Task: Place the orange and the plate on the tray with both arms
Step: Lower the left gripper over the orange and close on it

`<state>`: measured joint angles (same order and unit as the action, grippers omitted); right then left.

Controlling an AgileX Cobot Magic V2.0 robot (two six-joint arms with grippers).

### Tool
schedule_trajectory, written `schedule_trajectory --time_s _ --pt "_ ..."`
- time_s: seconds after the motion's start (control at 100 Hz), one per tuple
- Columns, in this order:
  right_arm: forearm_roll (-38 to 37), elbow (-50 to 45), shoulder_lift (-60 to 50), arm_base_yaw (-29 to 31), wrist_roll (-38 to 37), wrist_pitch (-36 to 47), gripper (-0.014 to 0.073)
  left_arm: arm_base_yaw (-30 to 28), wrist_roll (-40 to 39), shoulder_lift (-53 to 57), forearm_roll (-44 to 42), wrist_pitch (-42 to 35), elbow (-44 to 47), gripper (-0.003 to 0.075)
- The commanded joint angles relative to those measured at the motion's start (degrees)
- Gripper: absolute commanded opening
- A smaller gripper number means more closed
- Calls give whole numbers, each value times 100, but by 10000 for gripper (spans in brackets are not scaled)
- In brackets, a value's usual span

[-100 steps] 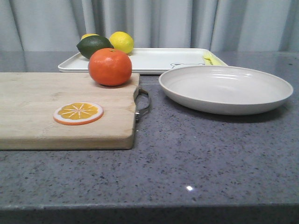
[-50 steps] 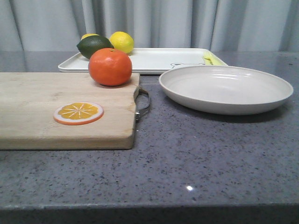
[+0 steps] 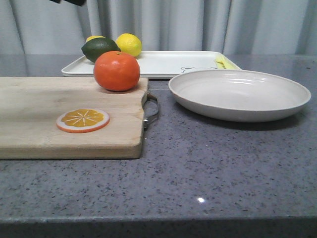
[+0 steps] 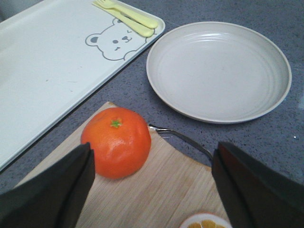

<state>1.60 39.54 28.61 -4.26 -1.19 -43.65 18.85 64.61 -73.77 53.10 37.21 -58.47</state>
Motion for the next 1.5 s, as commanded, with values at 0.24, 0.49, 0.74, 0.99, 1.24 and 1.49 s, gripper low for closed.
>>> schedule_trajectory --time_s 0.24,0.49,0.74,0.99,1.24,1.49 --pt "-32 187 71 10 4 336 416 464 16 -1053 60 -865 -757 505" --pt "-32 187 71 10 4 319 416 464 16 -1388 60 -1196 -772 505" --pt "-32 187 71 10 4 319 416 464 16 -1568 60 -1370 -772 505" --pt "-32 187 71 10 4 319 416 464 16 -1826 71 -1345 -772 505" --pt "-32 187 71 10 4 319 416 464 16 -1952 93 -1335 -772 492" --pt "-32 187 71 10 4 319 416 464 16 -1952 93 -1150 -772 332"
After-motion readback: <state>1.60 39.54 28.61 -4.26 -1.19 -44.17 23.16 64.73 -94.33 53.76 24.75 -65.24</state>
